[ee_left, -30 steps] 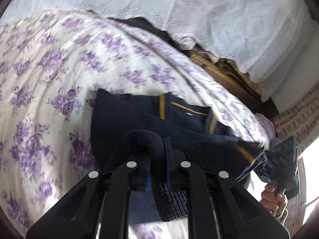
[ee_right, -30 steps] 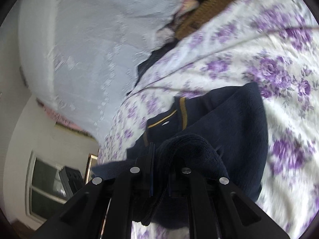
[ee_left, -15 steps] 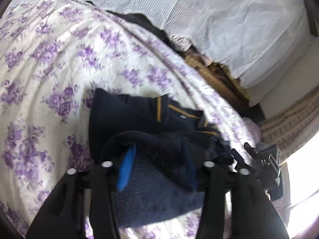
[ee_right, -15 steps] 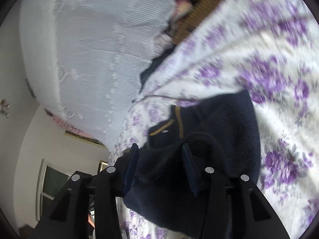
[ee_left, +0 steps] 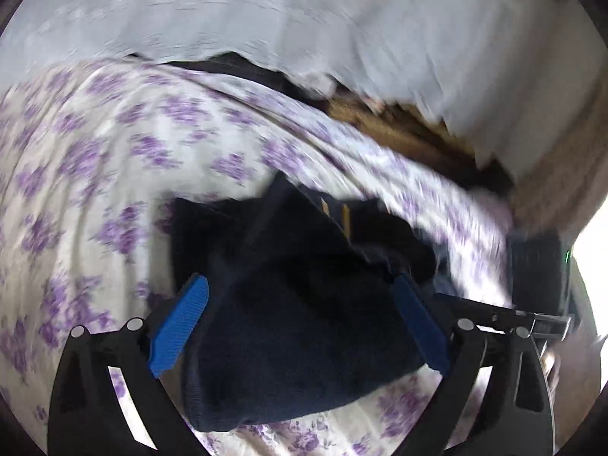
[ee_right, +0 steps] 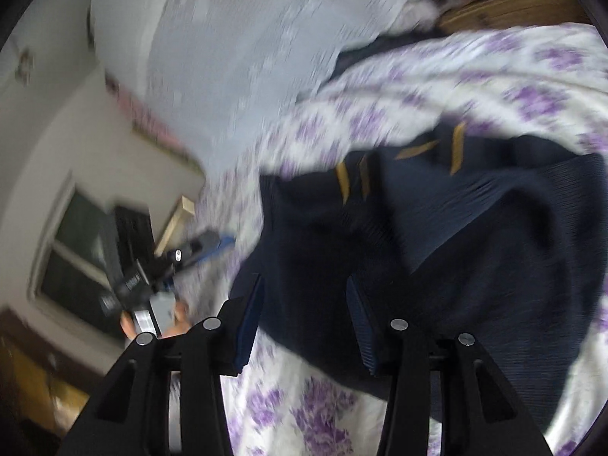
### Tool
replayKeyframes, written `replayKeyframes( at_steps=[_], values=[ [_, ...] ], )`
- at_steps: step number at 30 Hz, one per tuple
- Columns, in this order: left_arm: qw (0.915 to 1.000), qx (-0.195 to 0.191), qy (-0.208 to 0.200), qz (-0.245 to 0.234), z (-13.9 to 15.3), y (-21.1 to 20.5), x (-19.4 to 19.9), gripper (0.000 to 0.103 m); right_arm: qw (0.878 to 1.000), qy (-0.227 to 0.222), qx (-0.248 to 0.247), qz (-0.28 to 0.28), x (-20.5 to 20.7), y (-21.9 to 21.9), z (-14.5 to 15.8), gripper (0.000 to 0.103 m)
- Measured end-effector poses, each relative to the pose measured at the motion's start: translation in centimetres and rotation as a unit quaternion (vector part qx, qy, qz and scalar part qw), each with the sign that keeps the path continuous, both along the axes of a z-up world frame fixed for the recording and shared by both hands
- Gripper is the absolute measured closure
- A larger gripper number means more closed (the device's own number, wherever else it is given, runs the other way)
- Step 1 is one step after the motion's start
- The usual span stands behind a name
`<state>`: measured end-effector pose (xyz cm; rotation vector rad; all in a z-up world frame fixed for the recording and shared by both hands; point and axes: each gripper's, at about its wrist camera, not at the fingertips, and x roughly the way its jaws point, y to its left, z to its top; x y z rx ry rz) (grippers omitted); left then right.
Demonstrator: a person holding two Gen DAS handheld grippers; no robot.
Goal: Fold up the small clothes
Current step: 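Open both grippers and lift them off the folded cardigan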
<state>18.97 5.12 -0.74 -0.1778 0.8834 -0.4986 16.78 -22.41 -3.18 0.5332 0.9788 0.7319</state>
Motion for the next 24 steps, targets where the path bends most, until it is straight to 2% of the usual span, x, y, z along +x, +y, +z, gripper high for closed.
replayKeyframes(
  at_steps=[2, 4, 5, 6, 7, 8, 9, 11, 14, 16, 18, 19, 20, 21, 22, 23, 24],
  values=[
    [0.9995, 0.029, -0.006, -0.007, -0.4, -1.4, 0.2, 0.008, 0.999, 0.009, -0.026, 0.031, 0.8, 1.6, -0.7, 0.057],
    [0.9963, 0.083, -0.005, 0.02, -1.1, -2.7, 1.5, 0.008, 0.999, 0.018, -0.048, 0.002, 2.4, 1.2, -1.1, 0.058],
    [0.9911, 0.121, 0.001, 0.056, -1.6, -3.1, 2.8, 0.008, 0.998, 0.015, -0.055, -0.039, 3.5, 0.1, -1.0, 0.058],
    [0.986, 0.143, 0.008, 0.086, -2.1, -3.0, 3.6, 0.008, 0.992, 0.004, -0.061, -0.112, 4.6, -1.8, -0.7, 0.059],
    [0.9793, 0.163, 0.016, 0.119, -2.7, -2.8, 4.6, 0.008, 0.982, -0.014, -0.059, -0.18, 5.0, -3.8, -0.2, 0.058],
    [0.9738, 0.171, 0.021, 0.148, -3.2, -2.2, 5.5, 0.008, 0.975, -0.029, -0.05, -0.216, 4.8, -5.1, 0.2, 0.058],
    [0.9711, 0.169, 0.025, 0.167, -3.6, -1.5, 6.0, 0.008, 0.968, -0.046, -0.028, -0.245, 4.5, -6.5, 0.5, 0.058],
    [0.9699, 0.142, 0.043, 0.194, -4.5, 0.3, 6.6, 0.008, 0.965, -0.058, 0.004, -0.256, 3.4, -7.9, 0.7, 0.058],
    [0.9789, 0.073, 0.053, 0.183, -3.9, 1.6, 6.4, 0.008, 0.968, -0.067, -0.009, -0.244, 2.9, -7.7, 1.2, 0.058],
    [0.9868, 0.029, 0.028, 0.156, -2.3, 1.3, 5.2, 0.008, 0.974, -0.067, -0.01, -0.216, 2.9, -6.5, 1.4, 0.058],
    [0.9908, 0.037, 0.001, 0.13, -1.2, -0.2, 4.2, 0.008, 0.98, -0.07, -0.021, -0.188, 2.8, -4.8, 1.4, 0.057],
    [0.9915, 0.055, -0.011, 0.118, -1.0, -1.2, 3.8, 0.007, 0.981, -0.072, -0.032, -0.179, 2.9, -3.8, 1.3, 0.052],
    [0.9903, 0.079, -0.019, 0.112, -1.3, -2.0, 3.7, 0.006, 0.98, -0.067, -0.06, -0.179, 3.3, -3.4, 0.8, 0.049],
    [0.9849, 0.128, -0.019, 0.114, -2.3, -3.4, 4.3, 0.005, 0.976, -0.056, -0.078, -0.194, 4.0, -3.7, -0.2, 0.047],
    [0.9786, 0.168, -0.012, 0.119, -3.5, -4.1, 4.8, 0.005, 0.968, -0.039, -0.106, -0.226, 4.6, -4.5, -1.4, 0.05],
    [0.9698, 0.209, 0.003, 0.127, -5.1, -4.3, 5.7, 0.004, 0.961, -0.033, -0.123, -0.244, 5.0, -5.2, -2.5, 0.061],
    [0.9686, 0.207, 0.037, 0.133, -7.2, -3.7, 6.7, 0.004, 0.959, -0.028, -0.127, -0.253, 5.2, -6.0, -3.4, 0.085]
  ],
)
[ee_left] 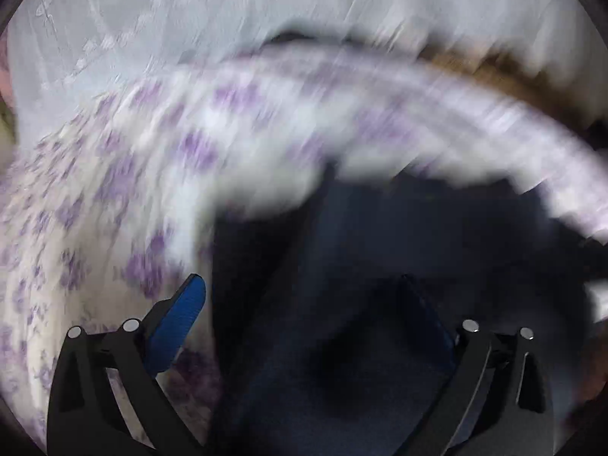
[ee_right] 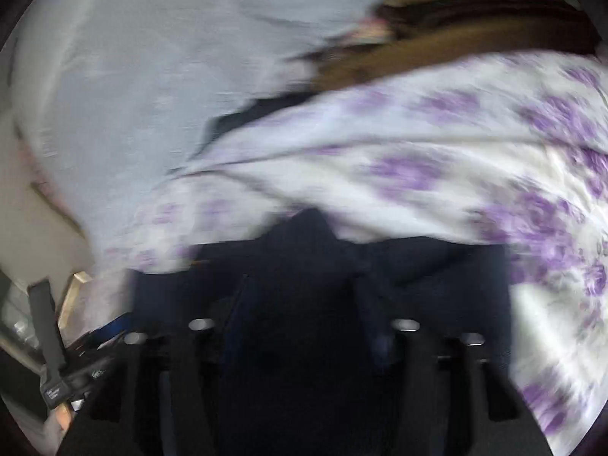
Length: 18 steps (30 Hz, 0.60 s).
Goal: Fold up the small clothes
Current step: 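Open both grippers and lift them off the folded cardigan, then grasp the folded navy cardigan with both grippers and flip it over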
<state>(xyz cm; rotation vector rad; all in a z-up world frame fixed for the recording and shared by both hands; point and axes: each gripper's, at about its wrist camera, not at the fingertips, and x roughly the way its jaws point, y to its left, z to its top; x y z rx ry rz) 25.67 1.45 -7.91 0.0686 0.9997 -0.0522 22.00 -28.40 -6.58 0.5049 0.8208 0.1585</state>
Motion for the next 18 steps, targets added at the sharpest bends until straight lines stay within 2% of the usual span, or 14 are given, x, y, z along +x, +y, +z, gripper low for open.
replayKeyframes(
  at_steps=[1, 2, 3, 4, 6, 8, 10, 11, 12, 13, 14, 16, 18],
  values=[
    [0.999, -0.042, 0.002, 0.014, -0.1, 1.0, 0.1, 0.004, 1.0, 0.004, 0.005, -0.01, -0.2, -0.6, -0.4, 0.089],
    [0.9977, -0.063, 0.009, 0.024, 0.2, 1.7, 0.2, 0.004, 1.0, 0.003, 0.018, -0.014, -0.5, -0.9, -0.1, 0.086],
    [0.9966, -0.073, 0.011, 0.037, 0.8, 2.5, 0.3, 0.004, 1.0, -0.006, 0.017, -0.014, -0.9, -0.7, 0.7, 0.077],
    [0.9959, -0.077, -0.002, 0.047, 1.5, 3.0, -0.1, 0.005, 0.999, -0.034, 0.001, -0.02, -1.7, -0.2, 1.9, 0.064],
    [0.9941, -0.086, -0.036, 0.055, 2.9, 3.7, -1.2, 0.005, 0.997, -0.07, -0.044, -0.012, -2.9, 1.2, 3.7, 0.059],
    [0.9938, -0.099, -0.039, 0.032, 3.6, 3.4, -1.8, 0.005, 0.994, -0.081, -0.067, 0.008, -3.1, 2.7, 4.6, 0.055],
    [0.9955, -0.085, -0.036, 0.017, 3.2, 2.4, -2.0, 0.005, 0.995, -0.065, -0.078, 0.023, -2.8, 3.6, 4.0, 0.05],
    [0.9975, -0.06, -0.034, 0.012, 2.6, 1.6, -2.1, 0.005, 0.994, -0.039, -0.094, 0.025, -2.1, 4.0, 2.8, 0.05],
    [0.9995, -0.014, -0.025, 0.01, 1.4, 0.7, -1.8, 0.004, 0.993, -0.007, -0.112, 0.024, -1.2, 4.1, 1.2, 0.05],
    [0.9997, 0.011, -0.02, 0.005, 0.0, 0.1, -1.3, 0.004, 0.993, -0.001, -0.115, 0.03, -0.9, 4.1, 0.2, 0.049],
    [0.9995, -0.01, -0.028, 0.015, 0.0, 0.6, -1.2, 0.004, 0.992, -0.015, -0.117, 0.032, -1.1, 4.2, 0.2, 0.049],
    [0.9991, -0.036, -0.008, 0.021, 0.3, 1.7, -1.1, 0.004, 0.991, -0.016, -0.13, 0.031, -1.4, 4.5, 0.8, 0.049],
    [0.9972, -0.057, -0.022, 0.043, 1.1, 2.9, -2.0, 0.005, 0.988, -0.026, -0.148, 0.022, -2.7, 4.8, 1.0, 0.049]
  ],
)
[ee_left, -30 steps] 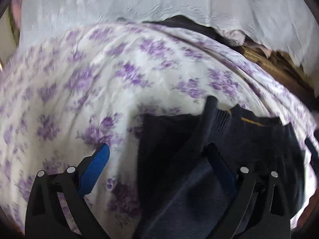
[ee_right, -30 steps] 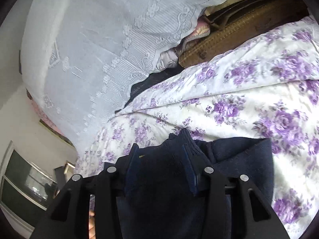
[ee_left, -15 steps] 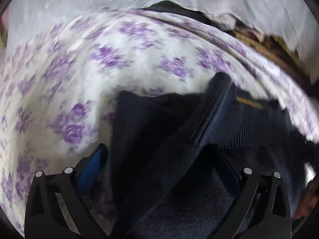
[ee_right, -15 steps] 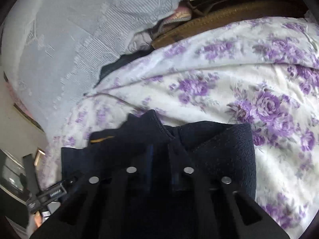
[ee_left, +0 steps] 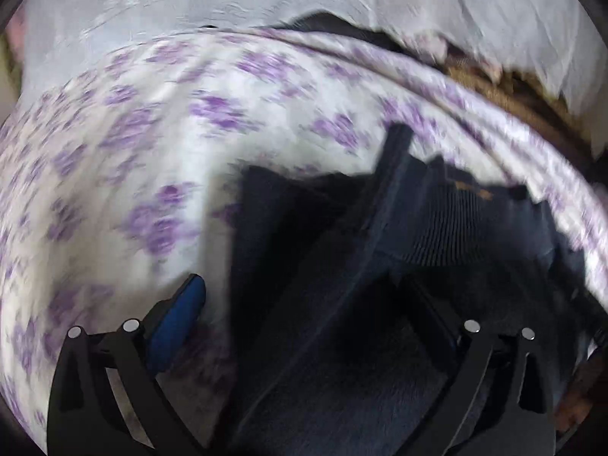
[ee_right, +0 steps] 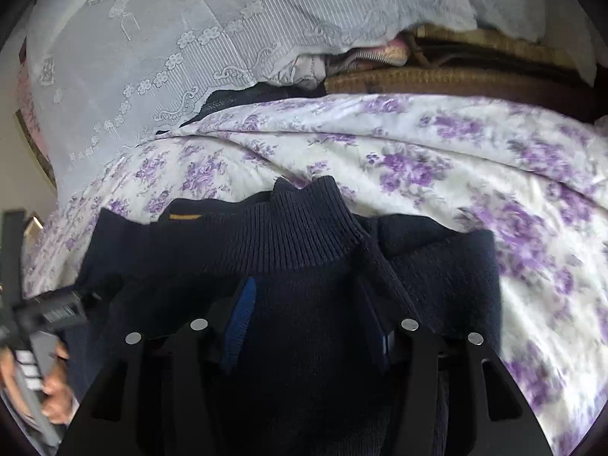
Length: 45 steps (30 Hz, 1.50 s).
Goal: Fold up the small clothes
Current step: 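Grasp the folded navy cardigan with both grippers and flip it over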
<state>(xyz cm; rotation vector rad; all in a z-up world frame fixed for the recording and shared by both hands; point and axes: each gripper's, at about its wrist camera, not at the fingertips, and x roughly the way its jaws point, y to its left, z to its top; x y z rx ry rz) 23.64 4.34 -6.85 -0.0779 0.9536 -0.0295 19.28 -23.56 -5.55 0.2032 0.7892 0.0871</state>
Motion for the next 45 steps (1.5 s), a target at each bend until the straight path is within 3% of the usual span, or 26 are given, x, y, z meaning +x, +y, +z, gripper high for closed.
replayKeyframes(
  at_steps=[2, 5, 7, 9, 12, 17, 20, 22, 24, 29, 31, 33, 36, 39, 40, 42, 43, 44, 45],
  values=[
    [0.9997, 0.002, -0.025, 0.0, 1.3, 0.3, -1.6, 0.005, 1.0, -0.012, 0.004, 0.0, -2.1, 0.0, 0.8, 0.049],
    [0.9979, 0.019, -0.05, -0.038, 2.6, -0.9, -4.6, 0.005, 0.999, -0.031, 0.008, 0.014, -5.1, 0.5, 2.1, 0.049],
    [0.9948, 0.054, -0.041, -0.076, 1.5, -2.6, -6.5, 0.005, 0.999, -0.03, -0.002, 0.023, -7.1, 1.0, 2.1, 0.046],
    [0.9905, 0.107, -0.028, -0.082, -0.5, -3.9, -7.4, 0.004, 0.999, -0.008, -0.02, 0.033, -7.9, 1.8, 1.2, 0.041],
    [0.9873, 0.13, -0.043, -0.08, -0.6, -4.2, -8.3, 0.004, 0.996, 0.001, -0.079, 0.05, -8.5, 3.5, 0.0, 0.036],
    [0.9937, 0.058, -0.074, -0.061, 4.1, -2.6, -7.6, 0.004, 0.999, -0.013, -0.01, 0.031, -8.2, 1.5, 2.2, 0.035],
    [0.9918, 0.085, -0.081, -0.051, 5.8, -3.6, -5.2, 0.004, 0.999, -0.042, 0.005, 0.022, -6.6, 1.1, 4.9, 0.04],
    [0.9878, 0.127, -0.087, -0.022, 5.9, -4.1, -2.9, 0.004, 0.998, -0.053, 0.005, 0.02, -4.9, 1.2, 6.0, 0.052],
    [0.9889, 0.131, -0.071, 0.002, 5.2, -3.8, -0.7, 0.004, 0.998, -0.055, 0.021, 0.017, -2.9, 1.2, 6.4, 0.063],
    [0.994, 0.104, 0.0, 0.031, 0.6, -1.9, 4.2, 0.004, 0.999, -0.026, 0.041, -0.001, 1.9, 0.8, 3.2, 0.069],
    [0.9985, 0.035, 0.023, 0.034, -0.9, -0.2, 5.2, 0.004, 0.998, 0.018, 0.048, -0.02, 3.9, -0.3, -0.4, 0.073],
    [0.9988, 0.018, 0.029, 0.035, -0.6, 0.4, 5.6, 0.004, 0.995, 0.022, 0.093, -0.022, 4.0, -1.5, -1.2, 0.075],
    [0.9992, 0.02, 0.011, 0.033, 0.4, 0.5, 4.8, 0.005, 0.996, -0.012, 0.084, -0.032, 2.1, -1.8, 0.6, 0.071],
    [0.9996, 0.011, -0.025, 0.011, 2.5, 0.1, 2.8, 0.005, 0.997, -0.029, 0.075, -0.009, 0.6, -0.8, 1.8, 0.07],
    [0.9994, 0.02, -0.029, 0.009, 2.7, -0.1, 2.6, 0.005, 0.997, -0.029, 0.072, -0.007, 0.5, -0.6, 1.9, 0.062],
    [0.9979, 0.062, -0.017, 0.009, 1.7, -0.9, 2.8, 0.005, 0.999, 0.004, 0.048, 0.0, 0.8, 0.3, 0.5, 0.052],
    [0.9961, 0.088, 0.002, 0.009, 0.3, -1.1, 3.1, 0.004, 0.999, 0.021, 0.036, 0.004, 1.4, 0.5, -0.4, 0.051],
    [0.9954, 0.094, 0.017, 0.006, -1.1, -1.2, 3.4, 0.004, 1.0, 0.01, 0.025, 0.008, 1.3, 0.7, -0.7, 0.051],
    [0.9965, 0.082, 0.006, 0.016, -0.7, -0.7, 3.1, 0.004, 1.0, 0.008, 0.025, 0.005, 1.1, 0.6, -0.4, 0.053]
  ],
)
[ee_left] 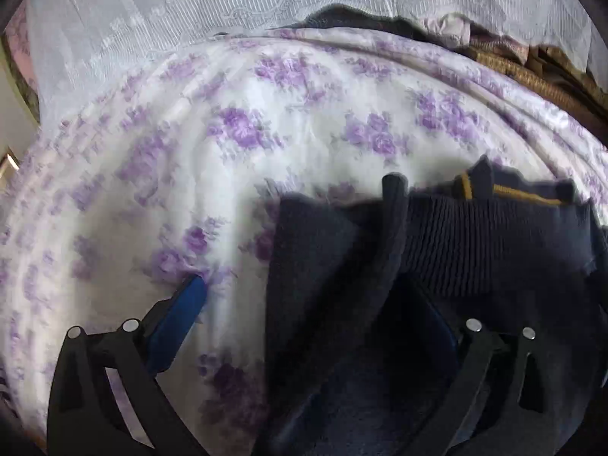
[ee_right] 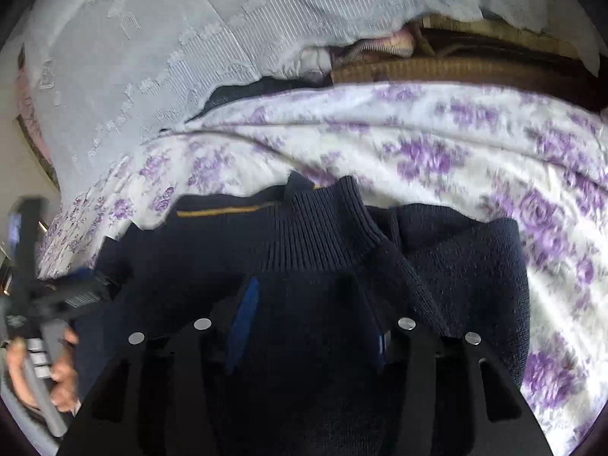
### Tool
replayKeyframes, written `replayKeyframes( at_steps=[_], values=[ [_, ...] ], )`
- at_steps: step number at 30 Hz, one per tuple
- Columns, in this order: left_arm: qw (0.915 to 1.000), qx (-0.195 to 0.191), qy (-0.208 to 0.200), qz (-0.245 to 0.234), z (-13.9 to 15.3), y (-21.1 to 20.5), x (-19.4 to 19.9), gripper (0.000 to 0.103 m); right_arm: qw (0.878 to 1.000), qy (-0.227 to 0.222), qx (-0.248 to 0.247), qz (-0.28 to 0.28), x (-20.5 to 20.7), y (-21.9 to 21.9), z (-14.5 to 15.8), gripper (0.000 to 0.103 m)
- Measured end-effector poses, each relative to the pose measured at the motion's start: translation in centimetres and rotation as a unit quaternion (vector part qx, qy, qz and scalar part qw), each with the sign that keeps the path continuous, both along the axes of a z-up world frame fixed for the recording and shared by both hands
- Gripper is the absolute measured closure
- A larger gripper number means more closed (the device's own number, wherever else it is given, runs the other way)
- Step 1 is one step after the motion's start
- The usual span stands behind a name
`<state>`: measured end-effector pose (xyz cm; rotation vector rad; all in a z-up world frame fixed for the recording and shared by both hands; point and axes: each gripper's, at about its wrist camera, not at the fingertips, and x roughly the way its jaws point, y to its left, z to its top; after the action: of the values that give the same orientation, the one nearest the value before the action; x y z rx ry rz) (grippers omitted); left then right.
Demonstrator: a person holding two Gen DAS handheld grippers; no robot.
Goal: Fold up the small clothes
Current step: 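Grasp the folded navy cardigan with both grippers and flip it over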
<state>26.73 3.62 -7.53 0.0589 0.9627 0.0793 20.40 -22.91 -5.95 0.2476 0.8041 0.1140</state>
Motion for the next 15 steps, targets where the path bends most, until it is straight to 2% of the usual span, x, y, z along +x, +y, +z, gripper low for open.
replayKeyframes(
  at_steps=[2, 4, 7, 8, 11, 12, 15],
  values=[
    [0.9999, -0.005, -0.008, 0.007, 1.4, 0.2, -0.9, 0.005, 0.999, -0.029, -0.008, -0.018, -1.6, -0.2, 1.3, 0.052],
    [0.9987, -0.035, -0.037, -0.006, 3.1, 0.4, -3.2, 0.005, 0.999, -0.044, -0.016, -0.01, -3.3, 0.3, 2.0, 0.052],
    [0.9975, -0.044, -0.033, -0.043, 3.5, -0.9, -5.8, 0.005, 0.998, -0.055, -0.023, 0.01, -5.8, 1.4, 2.8, 0.052],
    [0.9974, -0.03, -0.029, -0.06, 3.2, -1.8, -6.8, 0.005, 0.998, -0.054, -0.027, 0.015, -6.3, 1.8, 2.9, 0.052],
    [0.9966, 0.027, -0.03, -0.071, 1.9, -3.7, -9.0, 0.005, 0.998, -0.047, -0.041, 0.02, -7.7, 2.4, 2.8, 0.052],
    [0.9962, 0.036, -0.031, -0.073, 1.6, -4.0, -9.6, 0.005, 0.998, -0.043, -0.045, 0.021, -8.1, 2.5, 2.6, 0.051],
    [0.9953, 0.052, -0.045, -0.068, 0.8, -4.0, -11.0, 0.004, 0.998, -0.013, -0.058, 0.029, -8.2, 3.1, 1.0, 0.037]
  ],
)
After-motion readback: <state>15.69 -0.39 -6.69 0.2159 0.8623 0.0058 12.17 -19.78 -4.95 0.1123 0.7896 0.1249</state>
